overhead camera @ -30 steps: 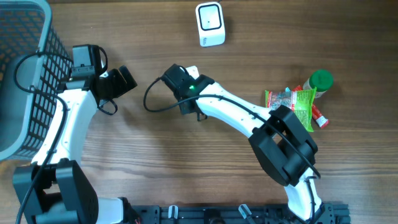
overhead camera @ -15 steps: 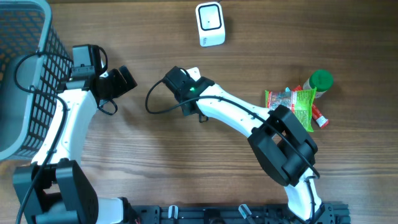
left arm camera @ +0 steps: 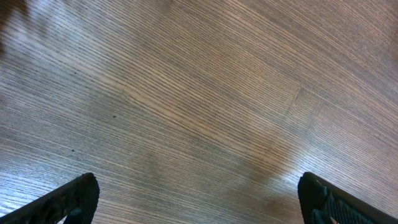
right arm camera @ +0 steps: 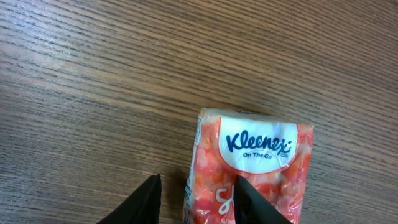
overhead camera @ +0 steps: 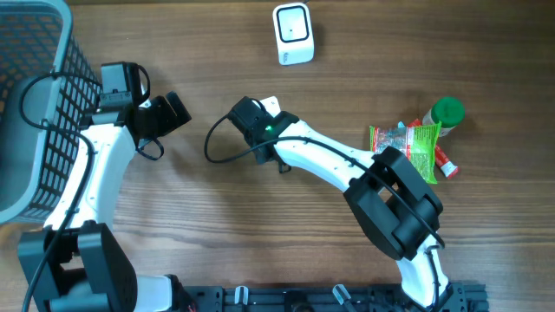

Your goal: Scan the item barcode

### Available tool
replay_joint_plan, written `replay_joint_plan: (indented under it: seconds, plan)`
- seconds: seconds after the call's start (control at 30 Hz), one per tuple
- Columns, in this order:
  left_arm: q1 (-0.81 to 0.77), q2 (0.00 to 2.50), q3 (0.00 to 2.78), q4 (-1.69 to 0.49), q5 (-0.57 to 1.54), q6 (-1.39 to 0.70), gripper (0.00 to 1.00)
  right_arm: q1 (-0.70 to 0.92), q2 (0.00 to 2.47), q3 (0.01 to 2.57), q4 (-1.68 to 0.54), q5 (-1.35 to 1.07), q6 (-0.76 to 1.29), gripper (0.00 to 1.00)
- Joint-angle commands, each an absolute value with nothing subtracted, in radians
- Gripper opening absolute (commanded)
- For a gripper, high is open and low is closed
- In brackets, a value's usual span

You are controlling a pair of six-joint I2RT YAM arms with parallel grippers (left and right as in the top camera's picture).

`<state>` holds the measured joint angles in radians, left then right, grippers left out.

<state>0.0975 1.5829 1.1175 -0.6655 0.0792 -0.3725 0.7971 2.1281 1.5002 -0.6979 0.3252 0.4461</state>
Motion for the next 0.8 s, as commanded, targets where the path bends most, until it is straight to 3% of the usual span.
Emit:
replay_joint_plan:
  seconds: [0.0, 0.07, 0.17, 0.2, 0.27, 0.33, 0.4, 0.47, 0.77]
  plan:
    - [0.101, 1.586, 1.120, -0.665, 0.076, -0.367, 1.00, 0.795, 2.154, 1.467, -0.716, 0.314, 0.444, 0.38]
    - [0.101, 1.586, 1.120, -0.665, 0.076, -0.367, 1.00, 0.795, 2.154, 1.467, -0.716, 0.317, 0.444, 0.28]
    - [0.101, 1.586, 1.120, -0.665, 0.076, -0.367, 1.00, 0.795, 2.154, 1.467, -0.719, 0.321, 0.444, 0.24]
    - [0.101, 1.586, 1.120, -0.665, 0.076, -0.368, 1.00, 0.794, 2.154, 1.467, -0.722, 0.321, 0.444, 0.25]
    - [0.101, 1.586, 1.120, -0.665, 0.076, -0.368, 1.00, 0.794, 2.154, 1.467, -0.722, 0.321, 0.444, 0.45]
    - [0.101, 1.586, 1.120, -0.665, 0.076, -0.367, 1.00, 0.795, 2.154, 1.467, -0.722, 0.315, 0.445, 0.54]
    - [0.101, 1.586, 1.120, -0.665, 0.076, -0.368, 1.00, 0.794, 2.154, 1.467, -0.722, 0.313, 0.440, 0.52]
    - [0.101, 1.586, 1.120, -0.665, 0.076, -0.368, 1.00, 0.794, 2.152, 1.476, -0.721, 0.321, 0.378, 0.43]
    - [0.101, 1.586, 1.120, -0.665, 0.076, -0.368, 1.00, 0.795, 2.084, 1.519, -0.723, 0.317, 0.310, 0.45]
